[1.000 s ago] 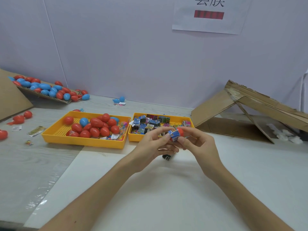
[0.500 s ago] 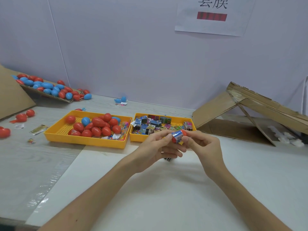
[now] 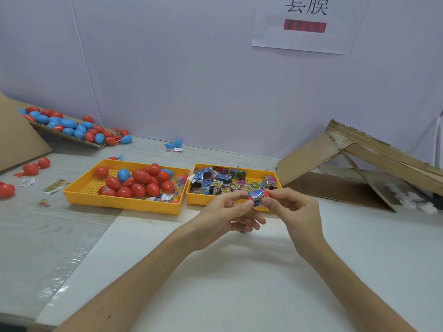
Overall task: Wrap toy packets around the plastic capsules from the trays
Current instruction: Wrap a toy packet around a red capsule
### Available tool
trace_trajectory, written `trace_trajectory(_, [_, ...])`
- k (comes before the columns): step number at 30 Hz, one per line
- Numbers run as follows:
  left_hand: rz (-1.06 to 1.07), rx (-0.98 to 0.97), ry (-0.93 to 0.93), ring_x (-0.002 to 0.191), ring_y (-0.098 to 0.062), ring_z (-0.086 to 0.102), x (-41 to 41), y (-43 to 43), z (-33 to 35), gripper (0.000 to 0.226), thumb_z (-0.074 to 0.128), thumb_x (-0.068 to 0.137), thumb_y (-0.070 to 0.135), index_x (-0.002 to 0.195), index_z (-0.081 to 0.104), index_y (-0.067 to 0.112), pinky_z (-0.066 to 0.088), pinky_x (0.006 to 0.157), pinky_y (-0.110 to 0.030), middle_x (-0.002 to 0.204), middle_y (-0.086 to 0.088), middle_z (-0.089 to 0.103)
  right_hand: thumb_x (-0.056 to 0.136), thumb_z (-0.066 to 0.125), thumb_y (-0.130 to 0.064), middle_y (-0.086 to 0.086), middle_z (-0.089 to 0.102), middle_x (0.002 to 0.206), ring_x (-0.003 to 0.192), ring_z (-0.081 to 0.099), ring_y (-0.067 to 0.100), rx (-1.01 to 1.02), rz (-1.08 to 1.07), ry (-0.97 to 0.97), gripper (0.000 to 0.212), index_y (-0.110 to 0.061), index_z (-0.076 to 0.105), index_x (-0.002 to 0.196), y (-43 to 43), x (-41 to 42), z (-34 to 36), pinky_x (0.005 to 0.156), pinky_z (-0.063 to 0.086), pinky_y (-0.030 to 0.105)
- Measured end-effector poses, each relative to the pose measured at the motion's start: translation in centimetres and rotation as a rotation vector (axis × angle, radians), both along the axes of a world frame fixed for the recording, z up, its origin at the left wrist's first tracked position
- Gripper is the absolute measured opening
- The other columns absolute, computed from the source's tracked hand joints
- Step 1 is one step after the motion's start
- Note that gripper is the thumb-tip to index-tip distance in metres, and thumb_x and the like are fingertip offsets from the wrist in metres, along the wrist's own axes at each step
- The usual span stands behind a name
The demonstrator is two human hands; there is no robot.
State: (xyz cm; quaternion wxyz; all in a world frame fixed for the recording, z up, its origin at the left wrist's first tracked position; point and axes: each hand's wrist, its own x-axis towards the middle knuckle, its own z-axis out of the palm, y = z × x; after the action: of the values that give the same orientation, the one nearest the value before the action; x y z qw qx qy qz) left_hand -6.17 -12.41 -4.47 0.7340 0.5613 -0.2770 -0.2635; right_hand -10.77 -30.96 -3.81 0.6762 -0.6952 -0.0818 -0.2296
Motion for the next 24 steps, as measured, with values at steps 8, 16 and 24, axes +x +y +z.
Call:
trace_trajectory(8, [0.013,0.001,0.008,0.079,-0.023,0.07,-0.1,-0.08,0.1,0.031,0.057,0.098,0.028,0.122,0.06,0.009,0.055,0.076,-0.029,0.094,-0.016,0.074,0.07,0.081,-0.024,0.004,0.079,0.089,0.084,0.074,0.013,0.033,0.026,0.009,0.017,-0.025,0.082,0.087,0.14,-0.19,0.25,0.074,0.054,0.018])
trace_trajectory(16, [0.027,0.003,0.013,0.079,-0.023,0.069,-0.21,0.05,0.21,0.028,0.056,0.098,0.03,0.115,0.063,0.008,0.054,0.078,-0.032,0.095,-0.018,0.073,0.067,0.083,-0.021,0.007,0.079,0.09,0.084,0.075,0.02,0.001,0.026,0.041,0.028,-0.012,0.078,0.093,0.1,-0.05,0.09,0.075,0.057,0.024])
trace_trajectory(24, [0.017,0.016,0.015,0.081,-0.023,0.069,-0.36,0.12,0.35,0.032,0.056,0.098,0.035,0.115,0.065,0.01,0.053,0.081,-0.033,0.097,-0.017,0.073,0.066,0.084,-0.02,0.011,0.078,0.091,0.086,0.075,0.021,0.027,0.027,0.049,0.026,-0.01,0.081,0.089,-0.18,0.09,0.05,0.078,0.058,0.027])
